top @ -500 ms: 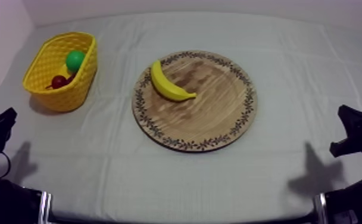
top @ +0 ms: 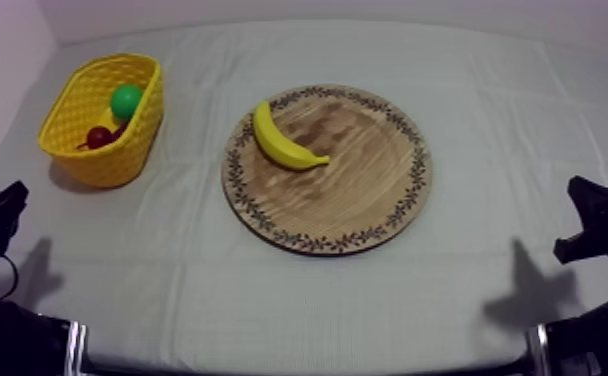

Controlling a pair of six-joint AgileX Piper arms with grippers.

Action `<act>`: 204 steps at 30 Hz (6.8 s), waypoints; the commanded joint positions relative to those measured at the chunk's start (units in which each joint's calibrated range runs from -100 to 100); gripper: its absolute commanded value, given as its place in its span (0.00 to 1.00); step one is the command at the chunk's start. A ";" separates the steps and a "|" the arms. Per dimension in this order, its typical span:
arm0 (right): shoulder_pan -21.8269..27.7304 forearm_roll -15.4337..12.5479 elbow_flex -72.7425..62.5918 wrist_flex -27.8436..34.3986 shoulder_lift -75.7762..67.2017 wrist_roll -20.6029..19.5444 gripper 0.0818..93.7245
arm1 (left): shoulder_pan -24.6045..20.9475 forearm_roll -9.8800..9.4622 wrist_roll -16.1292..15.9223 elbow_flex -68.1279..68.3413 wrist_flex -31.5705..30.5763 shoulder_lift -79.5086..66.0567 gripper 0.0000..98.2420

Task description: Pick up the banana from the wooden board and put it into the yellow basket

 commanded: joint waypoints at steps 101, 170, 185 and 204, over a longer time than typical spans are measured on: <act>-0.01 -0.02 0.05 0.01 0.00 0.01 0.00 | 28.23 10.43 34.49 -103.71 36.00 113.44 0.79; -0.01 -0.02 0.05 0.01 0.00 0.01 0.00 | 24.96 12.57 22.38 -111.49 36.10 148.08 0.23; -0.01 -0.02 0.05 0.01 0.00 0.01 0.00 | 25.87 13.23 23.43 -112.47 36.70 135.79 0.18; -0.01 -0.02 0.05 0.01 0.00 0.01 0.00 | 24.14 13.37 18.48 -108.45 38.29 120.82 0.18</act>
